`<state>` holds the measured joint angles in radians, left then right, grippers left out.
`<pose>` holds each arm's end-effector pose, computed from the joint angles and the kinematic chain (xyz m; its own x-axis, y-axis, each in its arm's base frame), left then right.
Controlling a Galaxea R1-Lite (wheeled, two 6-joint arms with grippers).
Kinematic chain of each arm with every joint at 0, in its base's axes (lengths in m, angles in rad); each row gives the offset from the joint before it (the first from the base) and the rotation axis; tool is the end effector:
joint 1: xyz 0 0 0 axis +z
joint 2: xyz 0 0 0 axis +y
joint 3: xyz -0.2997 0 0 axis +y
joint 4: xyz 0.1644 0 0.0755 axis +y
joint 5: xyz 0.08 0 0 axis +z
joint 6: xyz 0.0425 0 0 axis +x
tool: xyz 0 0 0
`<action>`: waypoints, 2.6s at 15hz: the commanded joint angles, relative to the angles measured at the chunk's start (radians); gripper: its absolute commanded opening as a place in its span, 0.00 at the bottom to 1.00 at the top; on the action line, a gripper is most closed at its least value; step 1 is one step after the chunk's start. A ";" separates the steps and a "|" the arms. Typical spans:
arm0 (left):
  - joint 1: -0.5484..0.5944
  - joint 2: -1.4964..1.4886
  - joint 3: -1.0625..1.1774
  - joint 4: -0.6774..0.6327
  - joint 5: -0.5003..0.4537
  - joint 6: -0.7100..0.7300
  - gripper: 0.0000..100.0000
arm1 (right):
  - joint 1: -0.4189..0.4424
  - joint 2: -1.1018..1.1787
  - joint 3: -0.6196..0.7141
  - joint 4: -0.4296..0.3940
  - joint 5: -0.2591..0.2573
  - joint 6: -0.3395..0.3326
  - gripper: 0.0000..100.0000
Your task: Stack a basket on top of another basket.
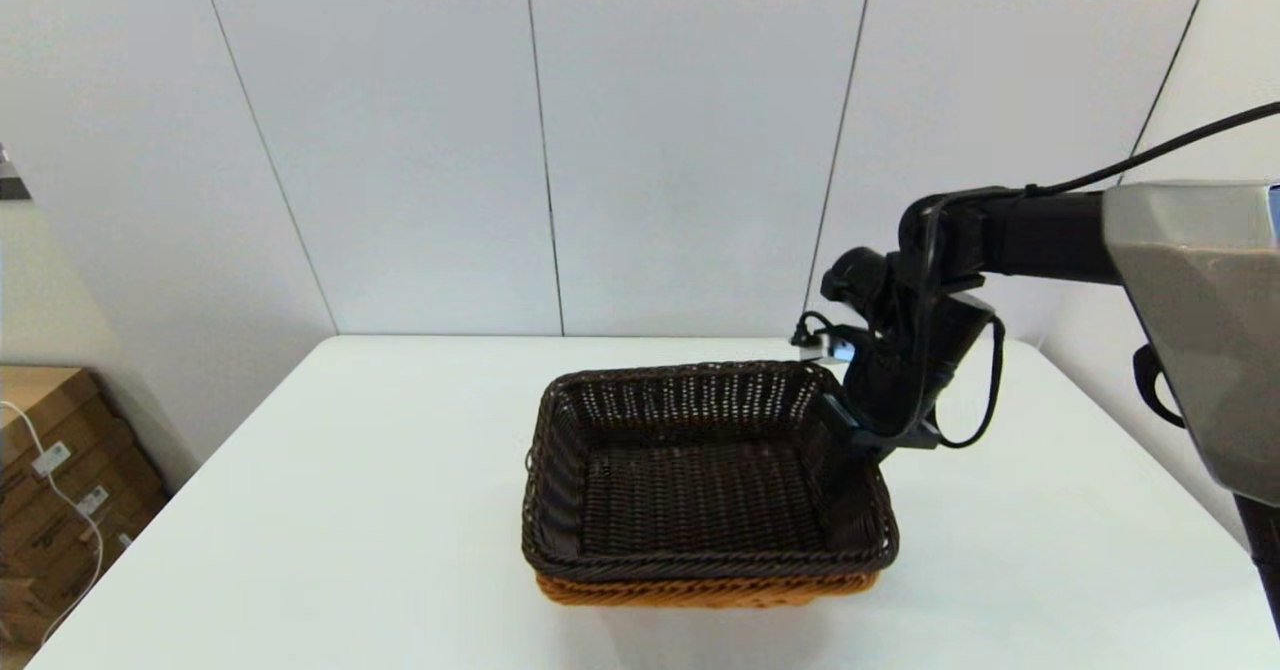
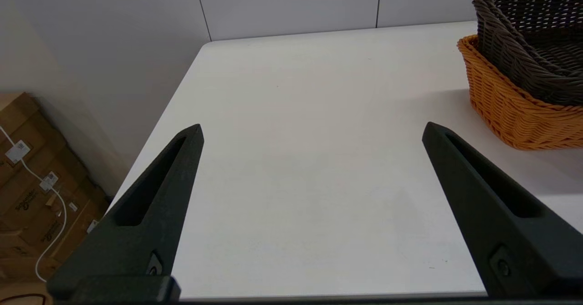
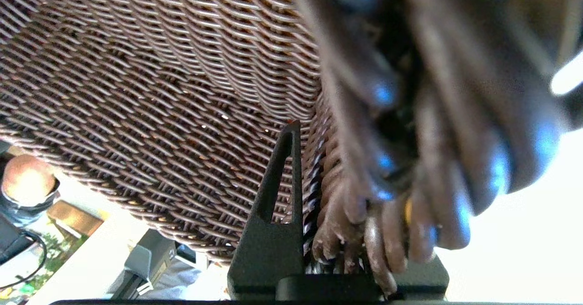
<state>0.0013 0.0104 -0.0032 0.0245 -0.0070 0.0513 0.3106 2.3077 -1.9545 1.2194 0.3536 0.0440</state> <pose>-0.0123 -0.0003 0.0735 0.9995 -0.0057 -0.0317 0.0073 0.9987 0.0510 0.3588 0.1306 0.1160 -0.1074 0.3292 -0.9381 -0.2440 0.9060 0.3459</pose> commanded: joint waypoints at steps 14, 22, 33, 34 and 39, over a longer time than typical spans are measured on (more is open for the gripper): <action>0.000 -0.001 0.000 0.000 0.001 -0.001 1.00 | -0.064 -0.169 -0.001 -0.083 0.001 -0.004 1.00; 0.000 -0.009 0.000 0.000 0.001 -0.005 1.00 | -0.337 -0.447 0.104 0.215 0.188 -0.216 1.00; 0.002 -0.009 0.000 -0.001 0.002 -0.007 1.00 | -0.400 -1.334 0.698 0.226 0.252 -0.277 1.00; 0.002 -0.009 0.002 -0.001 0.002 -0.007 1.00 | -0.398 -1.412 0.733 0.227 0.252 -0.280 1.00; 0.000 -0.009 0.002 -0.003 0.002 -0.008 1.00 | -0.344 -1.706 0.873 0.289 0.252 -0.268 1.00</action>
<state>0.0019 0.0017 -0.0017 0.0211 -0.0047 0.0428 -0.0570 0.8217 -1.1804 1.4794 0.6028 -0.2332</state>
